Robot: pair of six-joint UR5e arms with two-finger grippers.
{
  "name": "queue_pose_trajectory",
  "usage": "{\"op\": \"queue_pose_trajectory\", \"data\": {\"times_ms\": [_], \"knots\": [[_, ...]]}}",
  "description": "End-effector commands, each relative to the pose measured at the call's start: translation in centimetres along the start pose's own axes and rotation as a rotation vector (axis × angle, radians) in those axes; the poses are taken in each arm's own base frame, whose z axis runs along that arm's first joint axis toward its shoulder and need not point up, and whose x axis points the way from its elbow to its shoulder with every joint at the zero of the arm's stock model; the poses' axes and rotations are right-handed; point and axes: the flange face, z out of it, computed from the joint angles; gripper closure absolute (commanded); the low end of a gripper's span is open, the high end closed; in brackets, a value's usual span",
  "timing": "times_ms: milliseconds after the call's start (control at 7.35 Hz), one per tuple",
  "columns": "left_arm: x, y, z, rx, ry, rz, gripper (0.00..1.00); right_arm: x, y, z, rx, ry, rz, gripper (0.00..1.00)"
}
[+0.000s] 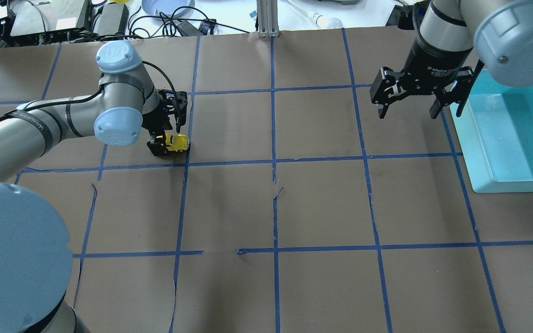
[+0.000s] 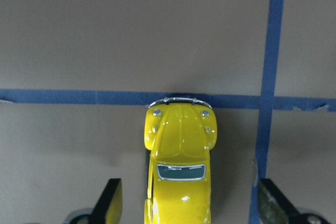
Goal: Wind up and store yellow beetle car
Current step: 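Close the left gripper on the car and press it to the table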
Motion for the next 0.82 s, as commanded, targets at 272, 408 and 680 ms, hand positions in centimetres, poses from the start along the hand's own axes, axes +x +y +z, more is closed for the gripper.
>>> {"op": "queue_pose_trajectory", "data": {"times_ms": [272,408,680], "knots": [[-0.09,-0.14,0.47,0.023,0.0,-0.003,0.3,0.02,0.02,-0.02,0.0,0.002,-0.002,0.0],[-0.06,-0.11,0.4,0.02,0.0,-0.002,0.3,0.01,0.02,-0.02,0.0,0.001,-0.002,0.0],[-0.16,0.74,0.38,0.02,0.0,-0.011,0.31,0.02,0.02,-0.02,0.0,0.002,0.0,0.0]]}}
